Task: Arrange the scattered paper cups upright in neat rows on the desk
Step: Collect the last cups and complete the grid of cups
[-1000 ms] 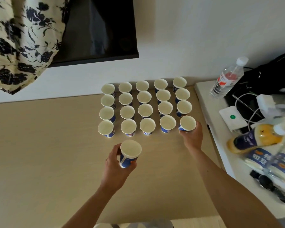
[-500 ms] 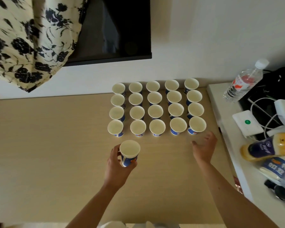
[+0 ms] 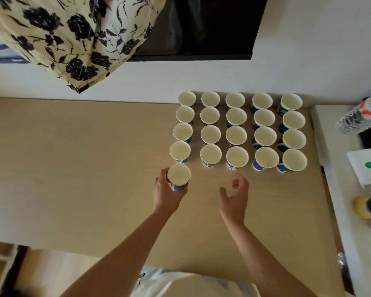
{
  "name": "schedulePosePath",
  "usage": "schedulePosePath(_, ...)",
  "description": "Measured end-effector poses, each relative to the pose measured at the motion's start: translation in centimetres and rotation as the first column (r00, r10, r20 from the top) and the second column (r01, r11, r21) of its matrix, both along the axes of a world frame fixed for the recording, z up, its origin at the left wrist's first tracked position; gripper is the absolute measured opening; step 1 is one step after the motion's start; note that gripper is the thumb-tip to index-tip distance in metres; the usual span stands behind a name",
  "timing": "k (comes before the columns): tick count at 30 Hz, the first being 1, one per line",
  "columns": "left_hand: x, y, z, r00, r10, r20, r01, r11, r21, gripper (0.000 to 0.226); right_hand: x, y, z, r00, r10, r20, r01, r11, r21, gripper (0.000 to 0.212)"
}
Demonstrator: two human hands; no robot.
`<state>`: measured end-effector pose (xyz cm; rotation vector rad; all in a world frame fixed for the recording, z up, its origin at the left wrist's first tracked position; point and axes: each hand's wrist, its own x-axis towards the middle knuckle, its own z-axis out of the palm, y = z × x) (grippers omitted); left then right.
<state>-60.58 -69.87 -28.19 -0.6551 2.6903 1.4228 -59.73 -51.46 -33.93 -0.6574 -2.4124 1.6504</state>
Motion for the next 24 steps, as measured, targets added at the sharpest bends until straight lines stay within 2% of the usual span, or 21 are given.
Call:
schedulePosePath(11,-2.2,-1.4,-4.4,0.999,-0.01,0.036,0.011,1.0,-0.022,0.063,0.1,-0.9,0.7,0.99,0.138,-0.001,-0.137,0.983,0.123,0.057)
schedulePosePath(24,-3.4,-1.3,-5.4,0.996,-0.091,0.006,0.091,0.995,-0.028,0.067,-0.4,-1.9,1.0,0.983,0.177,0.041,-0.18,0.978,0.109,0.055)
